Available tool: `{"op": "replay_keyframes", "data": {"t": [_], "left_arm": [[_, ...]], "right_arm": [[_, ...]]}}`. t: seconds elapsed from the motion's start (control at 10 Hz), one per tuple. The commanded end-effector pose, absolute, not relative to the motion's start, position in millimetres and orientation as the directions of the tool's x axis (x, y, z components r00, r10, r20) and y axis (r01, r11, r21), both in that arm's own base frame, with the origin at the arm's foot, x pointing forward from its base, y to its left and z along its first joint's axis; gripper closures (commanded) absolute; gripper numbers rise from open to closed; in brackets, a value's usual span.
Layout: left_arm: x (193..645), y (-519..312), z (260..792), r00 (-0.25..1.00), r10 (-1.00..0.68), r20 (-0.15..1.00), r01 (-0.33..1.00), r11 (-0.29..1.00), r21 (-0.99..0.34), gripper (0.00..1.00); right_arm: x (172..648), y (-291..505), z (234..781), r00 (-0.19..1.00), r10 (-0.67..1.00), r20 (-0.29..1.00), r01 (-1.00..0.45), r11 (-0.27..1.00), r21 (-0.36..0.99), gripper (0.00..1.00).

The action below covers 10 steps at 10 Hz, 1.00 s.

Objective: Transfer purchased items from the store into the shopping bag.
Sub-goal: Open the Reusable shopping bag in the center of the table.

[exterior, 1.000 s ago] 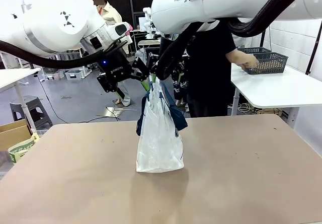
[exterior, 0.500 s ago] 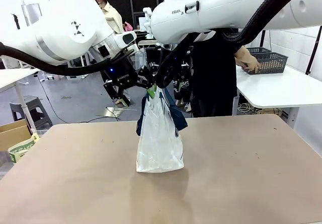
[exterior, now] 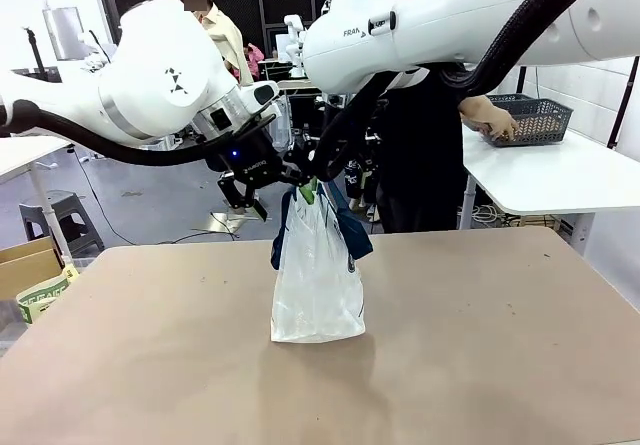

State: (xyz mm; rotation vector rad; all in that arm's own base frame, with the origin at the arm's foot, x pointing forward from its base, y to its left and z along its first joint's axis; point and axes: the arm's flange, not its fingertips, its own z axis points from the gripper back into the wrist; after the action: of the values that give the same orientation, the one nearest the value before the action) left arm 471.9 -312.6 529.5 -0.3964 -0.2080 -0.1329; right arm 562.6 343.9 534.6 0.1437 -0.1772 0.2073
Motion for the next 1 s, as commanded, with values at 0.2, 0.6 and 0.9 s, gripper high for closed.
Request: {"op": "replay_keyframes", "data": {"t": [0.2,0.6,0.9], "left_arm": [[477,-310,524,0.973,-0.074,0.22,0.154,0.916,-0.371,0.0],[485,-304,516,0.97,-0.057,0.235,0.146,0.913,-0.382,0.55],[483,-299,518,0.969,-0.041,0.245,0.138,0.909,-0.393,1.0]], "right_arm": [[564,344,533,0.964,0.19,0.185,-0.215,0.969,0.124,0.0],[570,349,521,0.971,0.164,0.173,-0.193,0.967,0.167,0.39],[570,349,518,0.975,0.153,0.16,-0.182,0.965,0.187,0.99]]}}
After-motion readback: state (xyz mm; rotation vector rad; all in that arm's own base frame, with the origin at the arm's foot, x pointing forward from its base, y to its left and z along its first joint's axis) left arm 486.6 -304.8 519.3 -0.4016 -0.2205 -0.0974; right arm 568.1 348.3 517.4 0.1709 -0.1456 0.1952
